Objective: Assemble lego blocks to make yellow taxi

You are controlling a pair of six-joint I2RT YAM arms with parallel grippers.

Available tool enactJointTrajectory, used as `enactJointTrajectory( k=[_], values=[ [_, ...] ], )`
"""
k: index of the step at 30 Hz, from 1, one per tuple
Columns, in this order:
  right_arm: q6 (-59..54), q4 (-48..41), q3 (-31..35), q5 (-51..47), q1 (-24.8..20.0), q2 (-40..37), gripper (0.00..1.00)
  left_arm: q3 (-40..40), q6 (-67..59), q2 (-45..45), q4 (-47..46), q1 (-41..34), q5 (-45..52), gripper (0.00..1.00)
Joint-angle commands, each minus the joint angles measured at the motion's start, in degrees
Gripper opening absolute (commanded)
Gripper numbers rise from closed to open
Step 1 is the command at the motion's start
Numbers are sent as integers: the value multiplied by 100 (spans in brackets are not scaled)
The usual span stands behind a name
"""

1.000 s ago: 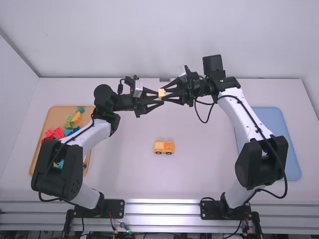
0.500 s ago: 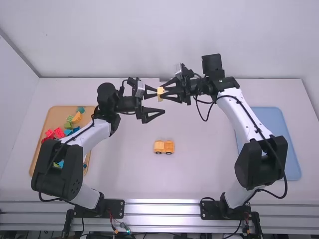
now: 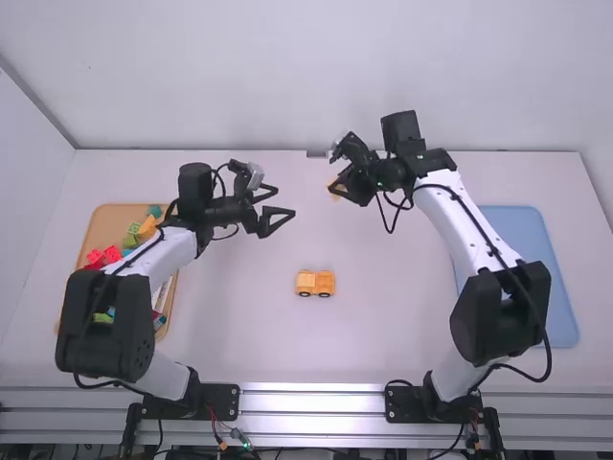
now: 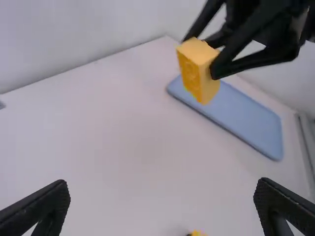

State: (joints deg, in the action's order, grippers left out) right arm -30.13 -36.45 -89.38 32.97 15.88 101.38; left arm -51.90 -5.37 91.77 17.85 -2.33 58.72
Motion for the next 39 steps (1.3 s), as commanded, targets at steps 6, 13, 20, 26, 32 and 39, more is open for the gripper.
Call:
enactJointTrajectory(
  k=[6,13,20,26,32,39],
  values=[
    [256,22,686,-2378,448,-31,1,-107,109,26,-42,511,-76,99],
    [-527,-39,1711,-2811,649,-35,2,-107,96,26,-131,560,-138,99],
    [-1497,-219,2430,-2796,879,-35,3,-107,42,26,-90,588,-94,99],
    [-2168,-153,2970,-2820,1016,-33,7,-109,44,26,-107,590,-116,99],
    [-2267,-118,3239,-2811,994,-35,25,-107,44,26,-114,590,-116,99],
    [-2240,330,3464,-2841,925,-33,38,-107,39,26,-138,557,-118,99]
  ],
)
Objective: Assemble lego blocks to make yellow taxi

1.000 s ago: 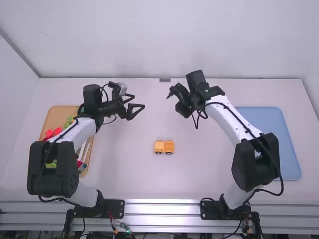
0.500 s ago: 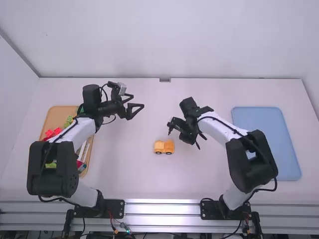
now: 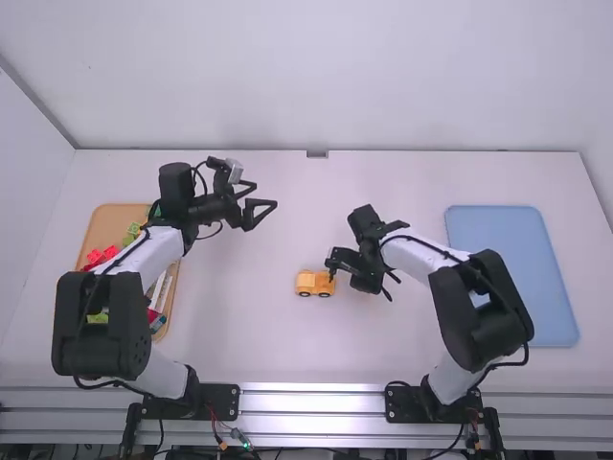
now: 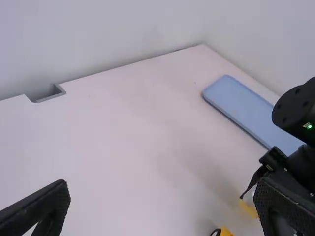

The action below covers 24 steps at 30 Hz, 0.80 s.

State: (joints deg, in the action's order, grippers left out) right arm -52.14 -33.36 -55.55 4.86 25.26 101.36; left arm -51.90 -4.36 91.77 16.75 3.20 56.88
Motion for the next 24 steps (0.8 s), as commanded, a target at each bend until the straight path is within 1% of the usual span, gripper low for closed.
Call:
enactJointTrajectory(
  k=[1,2,3,4,5,6,7,11,13,14,15,16,18,19,20,22,24],
  values=[
    [-46,39,87,-24,-13,-31,44,-107,-59,26,-31,4,66,99],
    [-44,61,87,-24,-13,-31,54,-107,-59,26,-35,22,66,99],
    [-42,79,87,-24,-15,-31,56,-107,-59,26,-52,33,68,99],
    [-44,96,87,-26,-15,-31,63,-107,-59,26,-52,15,63,100],
    [-37,155,87,-46,-15,-33,72,-107,-59,26,-52,2,63,99],
    [-42,175,87,-46,-13,-33,74,-107,-59,26,-52,4,66,99],
    [-44,219,85,-57,-13,-33,78,-107,-57,26,-50,22,63,99],
    [83,262,-70,125,-72,-109,79,-107,-55,26,-28,44,17,99],
    [26,197,-79,415,-225,-339,83,-107,59,26,-81,44,-131,99],
    [17,190,-63,551,-317,-439,86,-107,149,26,-114,46,-197,99],
    [-17,186,-17,872,-509,-608,95,-107,164,26,-238,46,-234,99],
    [-70,192,13,1023,-601,-673,98,-107,57,26,-260,46,-203,99],
    [-507,192,214,1982,-1075,-925,98,-107,-1056,26,-588,46,385,99],
    [-925,313,433,2680,-1392,-1051,98,-107,-1755,28,-848,44,850,99],
    [-1119,380,531,2940,-1508,-1088,98,-107,-1987,28,-975,35,977,99],
    [-1589,798,896,3729,-1862,-1143,98,-107,-2559,28,-1331,-24,1167,100],
    [-1838,1226,1220,4183,-2116,-1121,98,-107,-3001,28,-1679,-59,1147,99]
  ],
)
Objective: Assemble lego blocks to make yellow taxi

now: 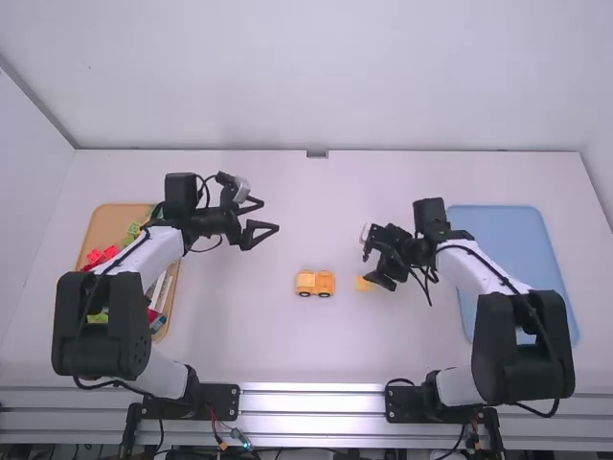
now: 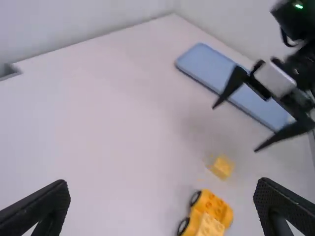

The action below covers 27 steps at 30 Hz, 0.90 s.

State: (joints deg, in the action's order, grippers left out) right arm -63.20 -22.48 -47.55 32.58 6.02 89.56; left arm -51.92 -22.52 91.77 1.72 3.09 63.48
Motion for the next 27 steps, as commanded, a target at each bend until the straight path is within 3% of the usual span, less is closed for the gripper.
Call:
enactJointTrajectory(
  k=[1,3,8,14,22,27],
  values=[
    [-807,422,623,1609,-315,103,98,-105,-1386,28,-334,-63,492,99],
    [-820,1080,1040,1998,-520,289,99,-105,-1941,28,-737,-85,529,99],
    [-962,1838,1360,2229,-702,841,97,-105,-2240,28,-1005,-83,813,99],
    [-1314,2249,1410,2411,-846,1397,90,-105,-2190,28,-1097,-85,791,99],
    [-1462,2520,1416,2402,-870,1792,71,-105,-2188,28,-1156,-90,811,99],
    [-1462,2695,1386,2441,-861,2090,67,-105,-2192,28,-1176,-83,901,99]
  ],
)
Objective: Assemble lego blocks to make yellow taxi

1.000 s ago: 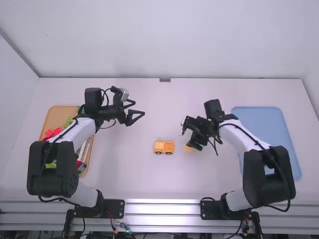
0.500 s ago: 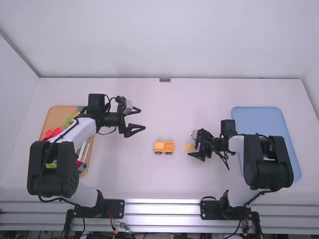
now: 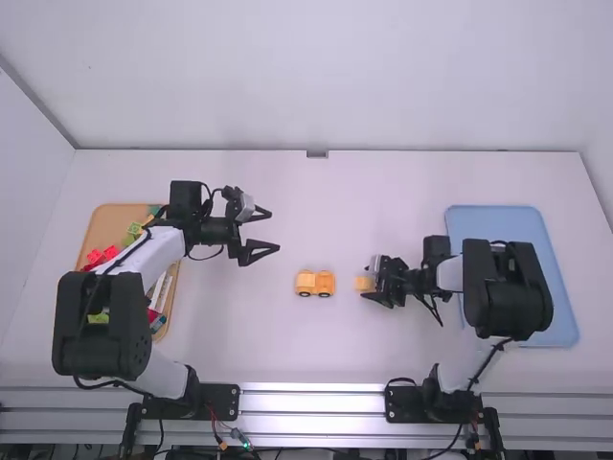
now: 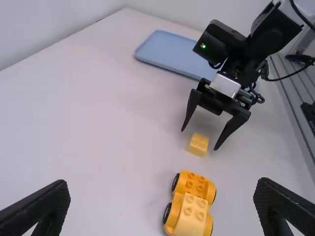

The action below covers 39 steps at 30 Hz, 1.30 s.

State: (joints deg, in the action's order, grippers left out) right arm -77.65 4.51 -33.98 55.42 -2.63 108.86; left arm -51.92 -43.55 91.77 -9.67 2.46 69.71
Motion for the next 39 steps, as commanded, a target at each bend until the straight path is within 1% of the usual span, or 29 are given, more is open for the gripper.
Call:
enactJointTrajectory(
  k=[1,2,3,4,5,6,7,8,9,11,12,13,14,15,17,19,21,23,26,27,28,30,34,35,36,39],
  values=[
    [-15,-57,-33,164,-9,247,64,-105,-85,28,-39,-22,358,99],
    [-17,-105,-94,177,-11,304,60,-105,-90,28,-39,-22,407,99],
    [-15,-140,-125,181,-11,330,59,-105,-90,28,-37,-22,420,99],
    [-20,-245,-188,197,-4,354,51,-105,-90,28,-37,-22,444,100],
    [-22,-354,-245,203,7,361,45,-105,-87,28,-39,-20,437,99],
    [-20,-424,-289,201,11,361,42,-105,-90,28,-39,-20,417,99],
    [-22,-444,-299,197,11,361,41,-105,-92,28,-39,-22,411,99],
    [-44,-511,-339,203,9,361,31,-94,-90,28,-39,-24,332,99],
    [-37,-601,-391,264,0,361,19,-68,-136,28,-39,-28,164,99],
    [-42,-699,-452,369,0,354,15,0,-269,33,-39,-35,-24,99],
    [-39,-796,-507,446,0,334,9,70,-400,42,-33,-66,-85,99],
    [-39,-988,-577,503,0,262,8,179,-728,90,-35,-118,-162,99],
    [-42,-1228,-636,503,0,153,8,280,-1078,153,-35,-173,-186,99],
    [-42,-1228,-636,503,0,153,8,280,-1078,153,-35,-173,-186,99],
    [-238,-1825,-809,551,59,-140,8,549,-1864,308,-15,-308,-138,99],
    [-415,-2127,-901,619,142,-315,8,673,-2111,448,94,-422,-173,99],
    [-501,-2516,-1049,603,330,-684,9,846,-2343,791,490,-706,-181,99],
    [-424,-2570,-1071,535,444,-876,9,940,-2424,1021,800,-874,-192,99],
    [142,-2260,-1058,323,807,-1226,9,1080,-2258,1513,1631,-1233,-474,99],
    [208,-2205,-1058,289,841,-1233,9,1082,-2234,1532,1674,-1248,-492,99],
    [507,-1963,-1058,136,979,-1233,9,1113,-1982,1709,2083,-1392,-627,99],
    [798,-1766,-1051,-26,1145,-1209,9,1110,-1635,1886,2435,-1550,-802,100],
    [887,-1650,-1021,-205,1515,-1113,9,1113,-1429,2094,2660,-1764,-1228,99],
    [887,-1650,-1021,-205,1515,-1113,9,1113,-1429,2094,2660,-1764,-1228,99],
    [887,-1626,-1021,-306,1600,-1038,8,1113,-1434,2168,2675,-1775,-1263,96],
    [887,-1502,-1021,-293,1679,-852,8,1110,-1434,2240,2653,-1773,-1191,94]
  ],
)
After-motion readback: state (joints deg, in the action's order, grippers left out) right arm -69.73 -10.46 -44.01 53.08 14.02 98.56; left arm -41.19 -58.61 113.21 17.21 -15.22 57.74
